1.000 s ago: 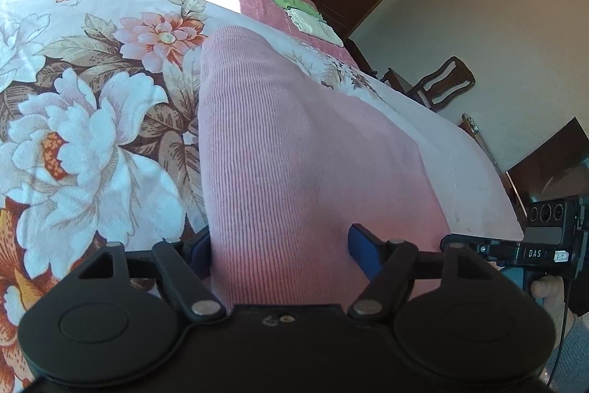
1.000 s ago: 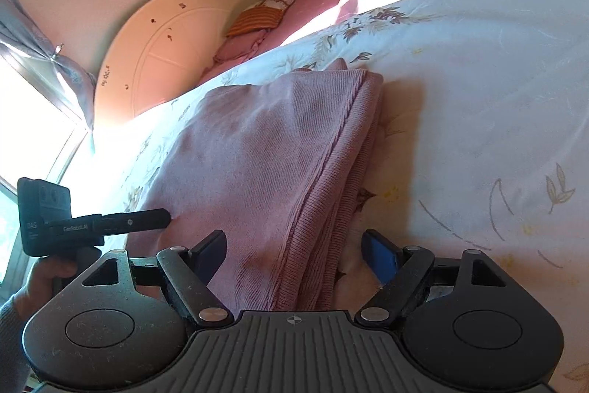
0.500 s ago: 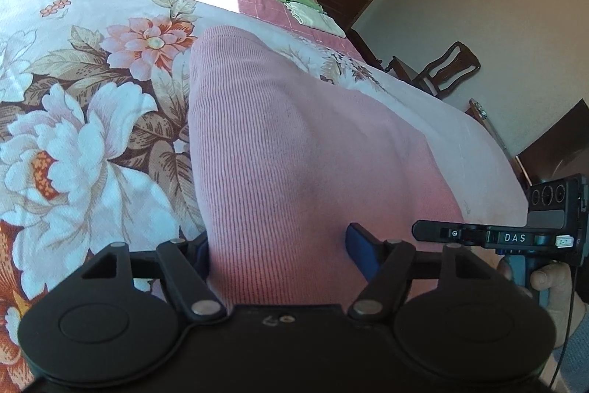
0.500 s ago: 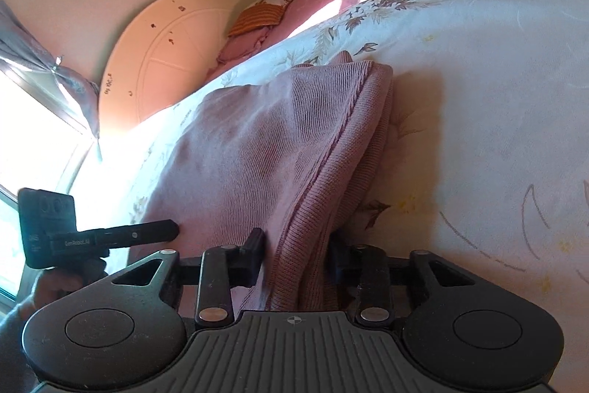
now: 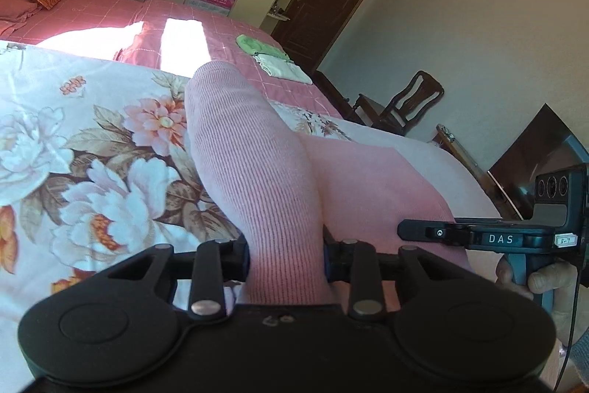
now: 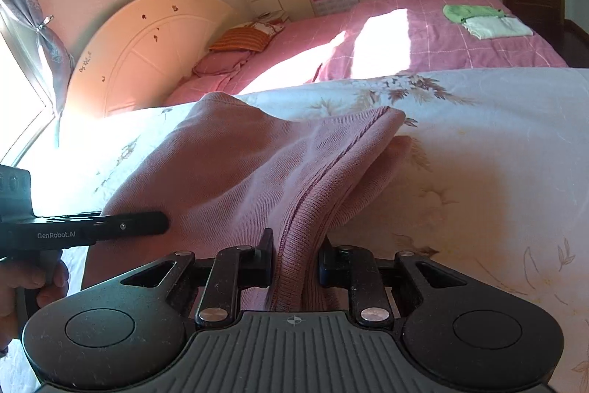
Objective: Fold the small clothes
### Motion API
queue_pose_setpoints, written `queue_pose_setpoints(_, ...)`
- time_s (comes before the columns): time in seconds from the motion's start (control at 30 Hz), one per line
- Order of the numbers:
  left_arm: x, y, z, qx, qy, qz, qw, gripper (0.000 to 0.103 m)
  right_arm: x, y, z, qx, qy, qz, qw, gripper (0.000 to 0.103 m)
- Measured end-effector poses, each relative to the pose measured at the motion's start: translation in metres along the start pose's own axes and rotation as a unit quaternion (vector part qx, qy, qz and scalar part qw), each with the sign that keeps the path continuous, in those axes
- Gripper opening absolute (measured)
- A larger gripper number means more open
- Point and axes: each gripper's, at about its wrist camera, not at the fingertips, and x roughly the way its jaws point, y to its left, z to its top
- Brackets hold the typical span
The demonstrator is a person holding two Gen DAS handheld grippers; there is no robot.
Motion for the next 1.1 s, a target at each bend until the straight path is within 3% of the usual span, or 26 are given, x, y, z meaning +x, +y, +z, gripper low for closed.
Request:
queue_pose_setpoints(0.23, -0.093, 0.091, 0.002, -0.013, 0.001, 0.029, 0.9995, 0.031, 0.061, 0.112, 0.003, -0.014, 0.006, 0.044, 0.999, 0.021)
queue_pose_setpoints(0.5, -0.165, 0.191, -0.036, -0.076, 0.014, 0.064, 0.995, 0.031, 0.154, 0.206, -0.021, -0.012, 0.065, 0.097, 0.993, 0.021)
queue_pose_setpoints(0.6, -0.162, 0.208, -0.049, -0.095, 0.022, 0.05, 0.994, 0.036, 0.174, 0.202, -0.035, 0.006, 0.086, 0.079, 0.993, 0.021)
queue_pose_setpoints(0.77, -0.152, 0.214, -0.054, -0.103, 0.008, 0.043, 0.9937, 0.05, 0.176, 0.161, -0.048, 0.105, 0.083, 0.103, 0.986, 0.021)
queue_pose_setpoints(0.83, -0.157, 0.216, -0.053, -0.105, 0.012, 0.042, 0.9935, 0.055, 0.172, 0.16, -0.046, 0.107, 0.073, 0.094, 0.987, 0.028)
queue_pose_setpoints(0.9, -0.174, 0.212, -0.05, -0.081, -0.001, 0.071, 0.9942, 0.063, 0.159, 0.161, -0.041, 0.097, 0.052, 0.067, 0.992, 0.037)
queue_pose_setpoints(0.97, -0.193, 0.21, -0.044, -0.053, -0.029, 0.087, 0.9944, 0.06, 0.141, 0.16, -0.032, 0.091, 0.029, 0.058, 0.994, 0.037)
queue_pose_setpoints(1.0, -0.199, 0.209, -0.039, -0.05, -0.04, 0.076, 0.9951, 0.05, 0.138, 0.161, -0.027, 0.084, 0.02, 0.052, 0.995, 0.036)
queue_pose_setpoints(1.03, -0.201, 0.207, -0.033, -0.046, -0.046, 0.06, 0.9961, 0.038, 0.133, 0.165, -0.021, 0.07, 0.006, 0.049, 0.996, 0.031)
queue_pose_setpoints(1.1, -0.197, 0.195, -0.022, -0.015, -0.05, 0.043, 0.9977, 0.035, 0.13, 0.174, -0.012, 0.044, -0.008, 0.052, 0.998, 0.012)
